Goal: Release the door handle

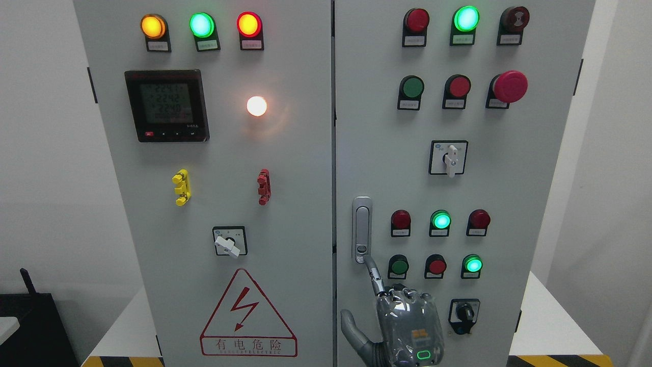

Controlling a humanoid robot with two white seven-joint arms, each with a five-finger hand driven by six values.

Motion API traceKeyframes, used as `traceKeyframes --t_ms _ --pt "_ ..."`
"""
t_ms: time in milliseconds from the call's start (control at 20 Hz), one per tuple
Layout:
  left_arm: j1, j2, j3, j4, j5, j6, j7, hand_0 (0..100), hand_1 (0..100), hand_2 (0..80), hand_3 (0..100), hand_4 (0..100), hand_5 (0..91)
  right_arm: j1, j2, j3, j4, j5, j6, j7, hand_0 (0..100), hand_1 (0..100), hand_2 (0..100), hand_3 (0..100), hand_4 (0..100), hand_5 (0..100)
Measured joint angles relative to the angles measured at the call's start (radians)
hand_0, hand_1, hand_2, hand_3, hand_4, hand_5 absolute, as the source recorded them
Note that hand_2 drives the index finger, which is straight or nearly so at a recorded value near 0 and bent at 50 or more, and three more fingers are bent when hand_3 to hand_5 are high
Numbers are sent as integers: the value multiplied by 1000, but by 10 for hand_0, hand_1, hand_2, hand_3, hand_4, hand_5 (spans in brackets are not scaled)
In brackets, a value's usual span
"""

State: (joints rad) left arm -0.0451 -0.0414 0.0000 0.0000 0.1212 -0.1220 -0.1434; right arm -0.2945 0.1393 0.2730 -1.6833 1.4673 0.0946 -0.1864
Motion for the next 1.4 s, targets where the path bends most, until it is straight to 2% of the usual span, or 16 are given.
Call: traceKeyframes --t_ms 1002,1403 --pt "0 0 0 0 0 0 0 120 389 0 0 0 0 5 3 -2 14 0 0 1 372 190 0 957 880 954" --pt "0 0 0 0 0 0 0 120 389 0 0 0 0 3 3 -1 15 -1 -1 20 374 190 0 960 882 954"
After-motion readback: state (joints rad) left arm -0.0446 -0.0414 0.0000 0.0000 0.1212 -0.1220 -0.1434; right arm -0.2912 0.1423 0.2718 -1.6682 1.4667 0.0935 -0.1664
